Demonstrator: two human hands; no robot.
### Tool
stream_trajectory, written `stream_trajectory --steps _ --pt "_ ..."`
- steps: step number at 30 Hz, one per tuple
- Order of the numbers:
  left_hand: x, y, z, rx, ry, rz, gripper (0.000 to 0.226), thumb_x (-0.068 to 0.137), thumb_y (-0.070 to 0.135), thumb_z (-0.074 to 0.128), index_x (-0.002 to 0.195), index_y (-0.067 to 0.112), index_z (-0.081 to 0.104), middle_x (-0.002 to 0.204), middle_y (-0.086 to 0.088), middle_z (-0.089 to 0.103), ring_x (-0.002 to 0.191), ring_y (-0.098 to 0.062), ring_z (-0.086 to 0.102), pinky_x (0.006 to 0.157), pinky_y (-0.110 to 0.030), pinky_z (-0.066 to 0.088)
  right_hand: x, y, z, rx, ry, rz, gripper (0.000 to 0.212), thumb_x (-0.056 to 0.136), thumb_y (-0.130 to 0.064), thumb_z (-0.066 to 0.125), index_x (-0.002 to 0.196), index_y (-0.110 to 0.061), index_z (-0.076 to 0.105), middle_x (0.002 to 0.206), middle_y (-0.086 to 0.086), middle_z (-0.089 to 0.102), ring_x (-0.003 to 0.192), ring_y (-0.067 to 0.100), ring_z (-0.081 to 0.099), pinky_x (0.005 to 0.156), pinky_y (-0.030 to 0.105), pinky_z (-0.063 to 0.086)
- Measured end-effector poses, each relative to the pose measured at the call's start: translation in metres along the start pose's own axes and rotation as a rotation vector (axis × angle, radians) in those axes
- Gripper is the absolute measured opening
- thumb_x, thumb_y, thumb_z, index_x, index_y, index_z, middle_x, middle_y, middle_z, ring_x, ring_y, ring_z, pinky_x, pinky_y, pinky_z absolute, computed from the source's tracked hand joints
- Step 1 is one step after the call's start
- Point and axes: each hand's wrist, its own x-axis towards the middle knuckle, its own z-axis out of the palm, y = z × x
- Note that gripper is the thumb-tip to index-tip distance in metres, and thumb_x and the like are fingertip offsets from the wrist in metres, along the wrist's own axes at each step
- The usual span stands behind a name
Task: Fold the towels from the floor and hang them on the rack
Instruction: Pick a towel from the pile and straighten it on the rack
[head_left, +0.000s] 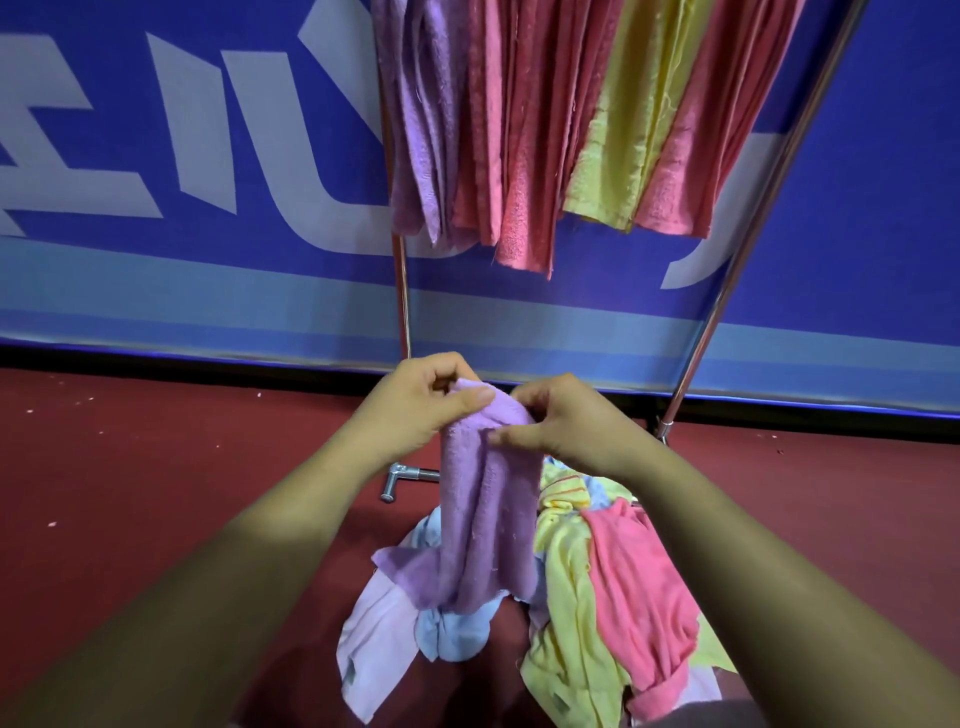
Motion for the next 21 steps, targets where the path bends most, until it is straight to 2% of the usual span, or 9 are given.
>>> stream_trajectory --steps 5,9,11,14,16,18,21 --pt "0.002 -0.003 -0.009 -0.001 0.252 0.013 0.018 0.089 0.015 0.070 0.074 0.016 0.062 0.062 0.011 0.056 0.058 -0.004 0.045 0.057 -0.024 0.036 0.008 0.039 -0.003 -0.355 -0.047 0.142 0.023 0.077 -0.027 0.076 0.079 -0.006 0.066 0.065 0.001 0.057 0.058 0.012 0.044 0.056 0.032 0.038" --pt "0.006 -0.009 -0.020 -0.063 0.437 0.005 0.020 0.090 0.020 0.069 0.072 0.020 0.061 0.068 0.005 0.059 0.065 -0.010 0.047 0.061 -0.028 0.037 0.008 0.064 -0.009 -0.573 -0.084 0.322 0.020 0.073 -0.025 0.068 0.071 -0.006 0.061 0.064 0.007 0.057 0.061 0.021 0.046 0.053 0.031 0.037" --pt "0.007 -0.013 -0.025 -0.068 0.527 -0.001 0.020 0.091 0.021 0.068 0.073 0.018 0.059 0.066 0.007 0.059 0.062 -0.007 0.047 0.060 -0.026 0.037 0.007 0.069 -0.015 -0.582 -0.055 0.370 0.020 0.076 -0.026 0.066 0.067 -0.009 0.058 0.064 0.004 0.058 0.063 0.022 0.049 0.053 0.030 0.036" --pt "0.008 -0.021 -0.029 0.008 0.580 -0.001 0.018 0.091 0.022 0.067 0.077 0.013 0.061 0.066 0.006 0.055 0.061 -0.006 0.044 0.059 -0.025 0.036 0.005 0.069 -0.024 -0.469 0.044 0.363 0.031 0.083 -0.024 0.067 0.059 -0.015 0.050 0.058 -0.002 0.052 0.062 0.021 0.048 0.054 0.031 0.037" --pt "0.009 -0.027 -0.029 0.092 0.569 -0.006 0.017 0.091 0.025 0.067 0.079 0.015 0.061 0.066 0.004 0.052 0.060 -0.008 0.040 0.057 -0.025 0.034 0.004 0.065 -0.026 -0.307 0.107 0.347 0.032 0.089 -0.022 0.065 0.060 -0.015 0.052 0.057 0.002 0.057 0.059 0.021 0.052 0.059 0.031 0.044" --pt "0.008 -0.030 -0.028 0.141 0.522 -0.004 0.015 0.091 0.026 0.066 0.080 0.016 0.061 0.065 0.003 0.050 0.060 -0.010 0.038 0.058 -0.027 0.033 0.003 0.056 -0.023 0.008 0.179 0.354 0.026 0.093 -0.019 0.064 0.069 -0.010 0.058 0.058 0.008 0.058 0.056 0.021 0.054 0.060 0.033 0.051" --pt "0.007 -0.024 -0.022 0.178 0.373 -0.003 0.008 0.091 0.018 0.065 0.084 0.019 0.060 0.059 0.006 0.051 0.056 -0.009 0.040 0.059 -0.027 0.038 0.001 0.035 -0.017 0.452 0.272 0.367 0.005 0.094 -0.009 0.064 0.095 -0.004 0.061 0.071 0.014 0.059 0.060 0.023 0.057 0.060 0.036 0.054"
